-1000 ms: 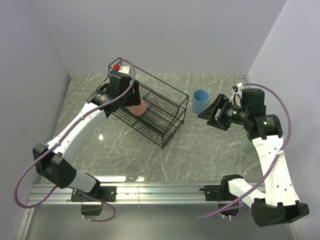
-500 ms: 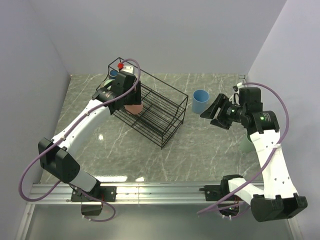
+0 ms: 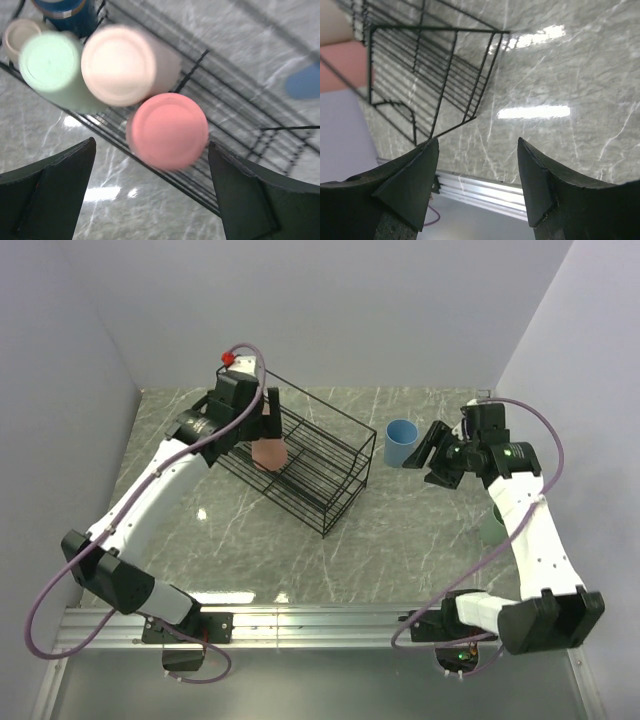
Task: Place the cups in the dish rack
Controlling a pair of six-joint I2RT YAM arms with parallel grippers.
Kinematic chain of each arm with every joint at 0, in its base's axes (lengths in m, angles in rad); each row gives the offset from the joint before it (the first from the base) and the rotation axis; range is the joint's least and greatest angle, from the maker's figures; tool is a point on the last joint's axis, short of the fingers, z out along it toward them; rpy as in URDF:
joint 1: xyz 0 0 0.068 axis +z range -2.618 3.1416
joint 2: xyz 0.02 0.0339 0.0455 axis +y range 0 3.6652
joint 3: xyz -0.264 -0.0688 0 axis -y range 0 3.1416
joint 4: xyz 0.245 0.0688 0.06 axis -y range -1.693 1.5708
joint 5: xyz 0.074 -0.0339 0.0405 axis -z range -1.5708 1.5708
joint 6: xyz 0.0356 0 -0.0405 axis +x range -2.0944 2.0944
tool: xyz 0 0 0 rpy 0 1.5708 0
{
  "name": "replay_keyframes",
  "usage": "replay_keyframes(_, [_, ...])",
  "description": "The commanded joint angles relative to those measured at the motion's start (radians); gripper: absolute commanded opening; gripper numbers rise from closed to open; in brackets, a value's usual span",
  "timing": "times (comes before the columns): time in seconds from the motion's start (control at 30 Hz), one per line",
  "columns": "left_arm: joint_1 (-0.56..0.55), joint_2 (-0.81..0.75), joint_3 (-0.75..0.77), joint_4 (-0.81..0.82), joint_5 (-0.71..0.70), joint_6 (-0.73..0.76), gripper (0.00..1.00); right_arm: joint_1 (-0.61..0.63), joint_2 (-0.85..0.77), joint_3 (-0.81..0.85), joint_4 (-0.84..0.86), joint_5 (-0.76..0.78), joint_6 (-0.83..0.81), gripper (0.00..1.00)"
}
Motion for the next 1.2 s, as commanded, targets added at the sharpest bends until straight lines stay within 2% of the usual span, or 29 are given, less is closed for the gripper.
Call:
replay_keyframes(0.0, [-0.006,-0.081,0.111,0.001,0.057,-0.027,0.99,-0.013,0.065,0.044,0.082,0.052,-0.01,0.71])
replay_keyframes(0.13, [-0.004,-0.125,0.182,-0.002,0.109,-0.053,0.99,-0.018,0.183,0.098,0.142,0.075,-0.019,0.71])
replay_keyframes(0.37, [-0.006,-0.211,0.226,-0.065,0.112,-0.104,0.99,-0.042,0.383,0.232,0.189,0.087,-0.031,0.71])
replay_keyframes(0.8, [-0.006,-0.393,0.075,-0.131,0.083,-0.208,1.0,-0.044,0.686,0.426,0.203,0.151,-0.031,0.7])
replay_keyframes(1.0, [-0.006,-0.394,0.085,-0.162,0.08,-0.219,1.0,-0.042,0.803,0.554,0.134,0.288,-0.033,0.69])
replay_keyframes(1.07, [-0.006,-0.386,0.09,-0.166,0.075,-0.219,0.99,-0.044,0.82,0.56,0.13,0.329,-0.044,0.68])
replay_keyframes(1.17, [-0.006,-0.375,0.096,-0.16,0.083,-0.221,0.99,-0.044,0.857,0.566,0.116,0.326,-0.054,0.54])
